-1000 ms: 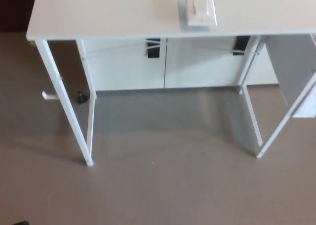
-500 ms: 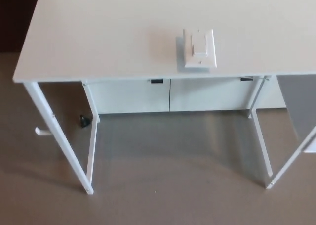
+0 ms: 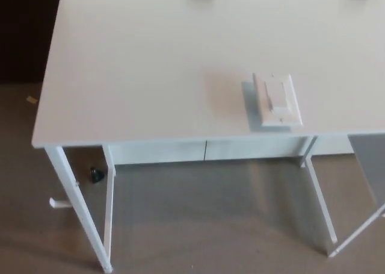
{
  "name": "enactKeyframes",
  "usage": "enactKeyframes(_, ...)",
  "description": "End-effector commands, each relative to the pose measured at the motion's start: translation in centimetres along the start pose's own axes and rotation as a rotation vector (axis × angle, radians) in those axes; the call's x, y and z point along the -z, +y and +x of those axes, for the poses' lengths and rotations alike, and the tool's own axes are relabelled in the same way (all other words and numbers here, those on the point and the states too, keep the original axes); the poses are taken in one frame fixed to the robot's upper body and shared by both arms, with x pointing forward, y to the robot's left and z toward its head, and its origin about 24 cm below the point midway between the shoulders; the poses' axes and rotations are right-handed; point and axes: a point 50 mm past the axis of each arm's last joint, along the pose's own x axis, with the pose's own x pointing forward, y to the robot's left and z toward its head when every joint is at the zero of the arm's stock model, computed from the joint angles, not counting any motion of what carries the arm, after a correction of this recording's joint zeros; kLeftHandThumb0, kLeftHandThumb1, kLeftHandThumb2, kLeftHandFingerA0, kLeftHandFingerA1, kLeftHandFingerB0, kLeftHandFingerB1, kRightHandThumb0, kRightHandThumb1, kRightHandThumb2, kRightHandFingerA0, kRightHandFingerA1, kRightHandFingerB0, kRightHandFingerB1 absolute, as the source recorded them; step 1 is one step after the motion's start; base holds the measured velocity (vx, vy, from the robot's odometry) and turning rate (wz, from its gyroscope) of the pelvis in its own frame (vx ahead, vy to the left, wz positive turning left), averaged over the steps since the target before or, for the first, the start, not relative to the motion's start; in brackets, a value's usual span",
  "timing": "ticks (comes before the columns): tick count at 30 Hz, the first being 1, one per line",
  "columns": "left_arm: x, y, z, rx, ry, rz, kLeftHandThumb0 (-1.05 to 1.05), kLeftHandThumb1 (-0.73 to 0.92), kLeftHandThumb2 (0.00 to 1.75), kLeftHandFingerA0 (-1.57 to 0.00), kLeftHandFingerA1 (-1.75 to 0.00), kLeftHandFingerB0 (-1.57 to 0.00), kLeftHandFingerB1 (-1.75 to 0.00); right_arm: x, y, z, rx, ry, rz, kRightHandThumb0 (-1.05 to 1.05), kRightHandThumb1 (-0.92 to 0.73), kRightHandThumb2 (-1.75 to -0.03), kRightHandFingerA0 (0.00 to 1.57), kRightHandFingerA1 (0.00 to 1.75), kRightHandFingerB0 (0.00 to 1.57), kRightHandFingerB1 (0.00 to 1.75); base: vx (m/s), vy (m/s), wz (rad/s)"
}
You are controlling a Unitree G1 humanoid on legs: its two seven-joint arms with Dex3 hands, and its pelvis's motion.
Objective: The robot walk towards a table in front and then clicks the light switch button using the right hand's index finger
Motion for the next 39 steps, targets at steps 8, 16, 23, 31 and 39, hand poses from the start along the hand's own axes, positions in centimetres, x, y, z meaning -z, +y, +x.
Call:
enactKeyframes(8, -0.4, -1.1, -0.2, -0.010, 0.019, -0.051, -0.08, 0.61, 0.57, -0.48, -0.49, -0.43, -0.41, 0.0, 0.1, 0.3, 0.012, 0.002, -0.035, -0.18, -0.68, -0.59, 0.52, 0.64, 0.34, 0.49, 0.23, -0.055, 0.11)
enactKeyframes(16, -0.4, 0.2, -0.3, -0.021, 0.018, -0.037, -0.07, 0.60, 0.57, -0.48, -0.48, -0.45, -0.41, -0.5, 0.1, 0.5, 0.004, -0.002, -0.050, -0.17, -0.48, -0.92, 0.45, 0.66, 0.25, 0.56, 0.26, -0.160, 0.03)
enactKeyframes(23, -0.4, 0.1, -0.2, -0.005, 0.016, -0.015, -0.07, 0.61, 0.57, -0.49, -0.49, -0.44, -0.41, -0.7, 0.0, 0.7, 0.001, -0.010, -0.076, -0.18, -0.47, -0.91, 0.49, 0.69, 0.26, 0.56, 0.12, 0.071, -0.14)
enactKeyframes(31, -0.2, -0.9, -0.4, 0.028, 0.037, 0.001, -0.09, 0.60, 0.57, -0.49, -0.48, -0.46, -0.40, -0.8, -0.1, 0.6, -0.009, -0.003, -0.085, -0.20, -0.48, -0.92, 0.47, 0.68, 0.25, 0.56, 0.05, 0.070, 0.06)
enactKeyframes(39, 0.0, -2.2, -0.7, 0.055, 0.052, 0.052, -0.08, 0.60, 0.57, -0.53, -0.47, -0.46, -0.40, -0.6, -0.1, 0.7, -0.004, -0.003, -0.090, -0.19, -0.47, -0.92, 0.47, 0.68, 0.26, 0.56, 0.04, -0.078, 0.03)
